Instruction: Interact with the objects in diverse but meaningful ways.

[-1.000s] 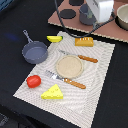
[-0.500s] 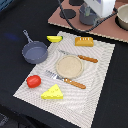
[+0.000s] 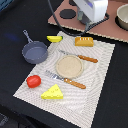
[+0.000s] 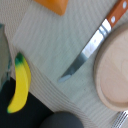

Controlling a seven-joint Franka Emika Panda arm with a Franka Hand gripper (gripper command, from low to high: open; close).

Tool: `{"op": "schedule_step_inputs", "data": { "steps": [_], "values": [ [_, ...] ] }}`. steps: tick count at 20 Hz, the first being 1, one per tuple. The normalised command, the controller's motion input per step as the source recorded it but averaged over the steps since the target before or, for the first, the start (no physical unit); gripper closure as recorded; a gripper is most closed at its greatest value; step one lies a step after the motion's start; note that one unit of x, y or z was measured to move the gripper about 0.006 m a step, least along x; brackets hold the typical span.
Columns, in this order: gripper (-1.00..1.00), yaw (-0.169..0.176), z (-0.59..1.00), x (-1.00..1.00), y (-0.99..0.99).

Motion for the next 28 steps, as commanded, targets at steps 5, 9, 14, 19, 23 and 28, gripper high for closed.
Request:
{"op": "schedule_step_inputs", "data": {
  "steps": [5,9,14,19,23,28],
  "values": [
    [-1.0,0.0,0.0,-0.28,-0.89],
    [-1.0,0.0,0.0,-0.23,-0.93],
    [-1.0,-0.019,0.01,-0.16,-0.9],
    [-1.0,-0.021,0.0,-0.18,-0.88],
    [-1.0,-0.014,0.0,-0.23,-0.85],
    [-1.0,-0.015,-0.02,-0.25,-0.8]
  ]
}}
